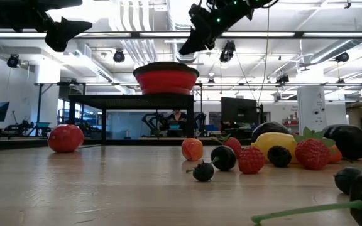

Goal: Pick & Place Fruit
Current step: Put the red strawberry into the red gray strainer bowl on the shelf

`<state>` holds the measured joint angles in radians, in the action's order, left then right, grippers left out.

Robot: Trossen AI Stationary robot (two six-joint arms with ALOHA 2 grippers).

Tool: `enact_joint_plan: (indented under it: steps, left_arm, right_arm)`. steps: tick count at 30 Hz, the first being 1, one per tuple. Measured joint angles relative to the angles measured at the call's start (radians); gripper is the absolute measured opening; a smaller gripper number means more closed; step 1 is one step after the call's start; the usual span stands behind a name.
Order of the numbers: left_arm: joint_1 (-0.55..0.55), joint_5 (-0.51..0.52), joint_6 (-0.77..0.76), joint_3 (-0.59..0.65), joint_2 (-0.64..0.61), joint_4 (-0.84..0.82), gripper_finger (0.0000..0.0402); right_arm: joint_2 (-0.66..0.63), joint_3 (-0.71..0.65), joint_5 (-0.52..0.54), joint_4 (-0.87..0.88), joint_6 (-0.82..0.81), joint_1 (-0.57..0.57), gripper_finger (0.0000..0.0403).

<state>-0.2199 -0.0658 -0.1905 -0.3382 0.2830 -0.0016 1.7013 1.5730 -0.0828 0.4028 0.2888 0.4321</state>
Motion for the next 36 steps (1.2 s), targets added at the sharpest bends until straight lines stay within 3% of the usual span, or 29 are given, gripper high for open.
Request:
enact_joint_plan:
  steps: [10, 20, 26, 32, 36]
  left_arm:
    - [0.000, 0.000, 0.000, 0.000, 0.000, 0.000, 0.0312]
    - [0.000, 0.000, 0.000, 0.000, 0.000, 0.000, 0.0312]
    - [0.000, 0.000, 0.000, 0.000, 0.000, 0.000, 0.0312]
    - [0.000, 0.000, 0.000, 0.000, 0.000, 0.000, 0.0312]
    - [0.000, 0.000, 0.000, 0.000, 0.000, 0.000, 0.0312]
  right_arm:
    - [-0.045, -0.005, 0.000, 0.130, 0.022, -0.171, 0.0172]
    - [-0.045, -0.044, 0.009, 0.179, -0.038, -0.387, 0.0158]
    - [-0.046, -0.142, 0.125, 0.160, -0.150, -0.491, 0.0138]
    - [-0.045, -0.268, 0.141, 0.062, -0.253, -0.560, 0.0126]
    - [-0.045, -0.336, 0.223, 0.024, -0.293, -0.580, 0.0121]
